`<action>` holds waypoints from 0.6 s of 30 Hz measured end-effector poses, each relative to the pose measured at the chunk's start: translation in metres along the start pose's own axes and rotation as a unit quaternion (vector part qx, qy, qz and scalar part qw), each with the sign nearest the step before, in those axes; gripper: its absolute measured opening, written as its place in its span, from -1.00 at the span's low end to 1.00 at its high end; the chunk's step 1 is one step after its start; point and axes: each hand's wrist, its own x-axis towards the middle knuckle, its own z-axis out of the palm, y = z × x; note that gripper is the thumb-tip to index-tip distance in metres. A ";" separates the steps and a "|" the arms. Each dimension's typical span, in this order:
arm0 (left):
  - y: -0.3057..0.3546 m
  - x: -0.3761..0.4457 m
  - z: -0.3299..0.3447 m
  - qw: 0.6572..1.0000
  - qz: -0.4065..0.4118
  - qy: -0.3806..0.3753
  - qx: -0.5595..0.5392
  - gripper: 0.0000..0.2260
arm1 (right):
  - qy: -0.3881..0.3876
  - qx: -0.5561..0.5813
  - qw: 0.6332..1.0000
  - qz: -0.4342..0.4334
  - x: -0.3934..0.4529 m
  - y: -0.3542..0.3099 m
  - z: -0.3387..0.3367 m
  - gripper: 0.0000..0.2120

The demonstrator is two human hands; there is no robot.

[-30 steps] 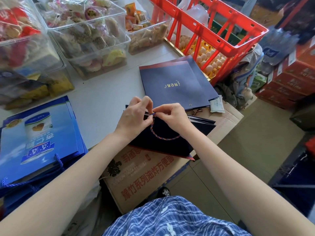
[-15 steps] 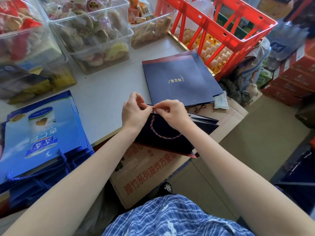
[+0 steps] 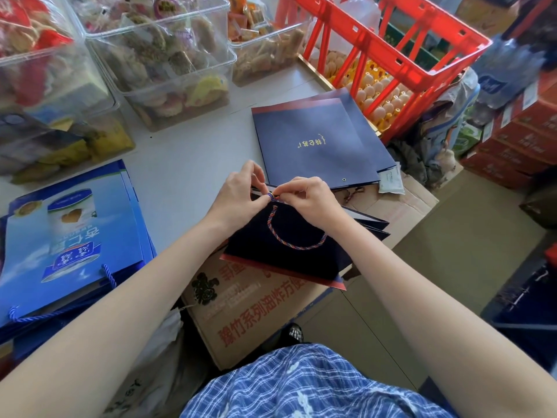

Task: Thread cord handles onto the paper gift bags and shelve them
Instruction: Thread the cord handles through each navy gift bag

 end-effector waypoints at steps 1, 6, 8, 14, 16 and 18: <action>-0.001 0.000 0.000 1.000 -0.002 0.003 -0.009 -0.76 | -0.007 0.002 1.000 0.001 0.001 0.000 -0.002 -0.88; -0.006 0.002 -0.003 0.992 -0.076 -0.013 -0.103 -0.72 | -0.028 -0.002 1.000 -0.003 0.005 0.002 -0.005 -0.88; -0.007 0.003 -0.006 0.990 -0.083 -0.026 -0.109 -0.70 | -0.037 0.003 0.999 -0.006 0.005 0.002 -0.005 -0.88; -0.007 0.003 -0.015 0.986 -0.097 -0.052 -0.123 -0.71 | -0.091 0.017 0.996 0.003 0.010 0.000 -0.012 -0.87; -0.007 0.004 -0.016 0.985 -0.101 -0.060 -0.127 -0.71 | -0.110 0.026 0.994 0.006 0.013 0.000 -0.014 -0.86; -0.007 0.004 -0.017 0.985 -0.106 -0.063 -0.125 -0.71 | -0.123 0.027 0.992 0.009 0.015 0.000 -0.015 -0.85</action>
